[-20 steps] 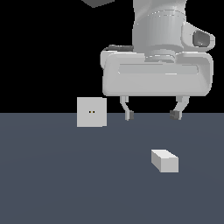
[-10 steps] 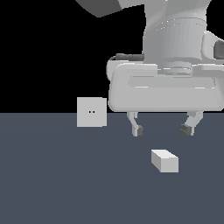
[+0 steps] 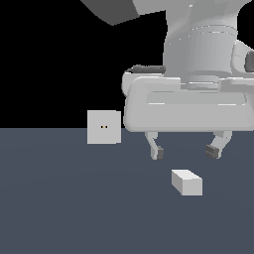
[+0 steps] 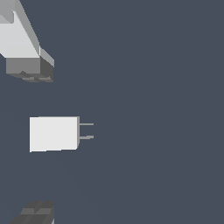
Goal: Plug the charger into the wall socket.
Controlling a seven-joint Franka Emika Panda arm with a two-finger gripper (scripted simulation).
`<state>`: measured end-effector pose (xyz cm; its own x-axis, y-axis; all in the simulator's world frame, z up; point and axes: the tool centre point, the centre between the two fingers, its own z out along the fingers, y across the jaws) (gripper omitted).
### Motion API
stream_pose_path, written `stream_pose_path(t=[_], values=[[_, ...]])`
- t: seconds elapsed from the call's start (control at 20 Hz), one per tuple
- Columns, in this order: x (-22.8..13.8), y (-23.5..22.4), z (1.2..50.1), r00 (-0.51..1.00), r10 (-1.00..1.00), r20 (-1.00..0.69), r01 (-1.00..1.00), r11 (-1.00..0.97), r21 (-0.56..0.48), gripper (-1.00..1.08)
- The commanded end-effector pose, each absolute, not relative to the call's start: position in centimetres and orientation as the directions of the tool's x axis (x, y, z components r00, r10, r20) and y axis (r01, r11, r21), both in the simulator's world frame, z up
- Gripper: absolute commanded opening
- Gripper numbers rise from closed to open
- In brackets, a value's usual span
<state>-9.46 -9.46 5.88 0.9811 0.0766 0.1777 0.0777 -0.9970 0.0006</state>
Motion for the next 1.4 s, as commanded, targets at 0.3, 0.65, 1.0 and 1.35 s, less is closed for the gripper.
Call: stream_pose_path(t=[0.3, 0.65, 1.0, 1.35], values=[[-9.6, -9.4, 2.8, 0.981, 0.077, 0.178, 0.078, -0.997, 0.0, 1.0], [-9.5, -9.4, 1.2, 0.981, 0.078, 0.178, 0.079, -0.997, 0.0, 1.0], [-9.5, -9.4, 1.2, 0.981, 0.078, 0.178, 0.079, -0.997, 0.0, -1.0], [-9.5, -9.4, 1.3, 0.981, 0.078, 0.178, 0.079, -0.997, 0.0, -1.0]])
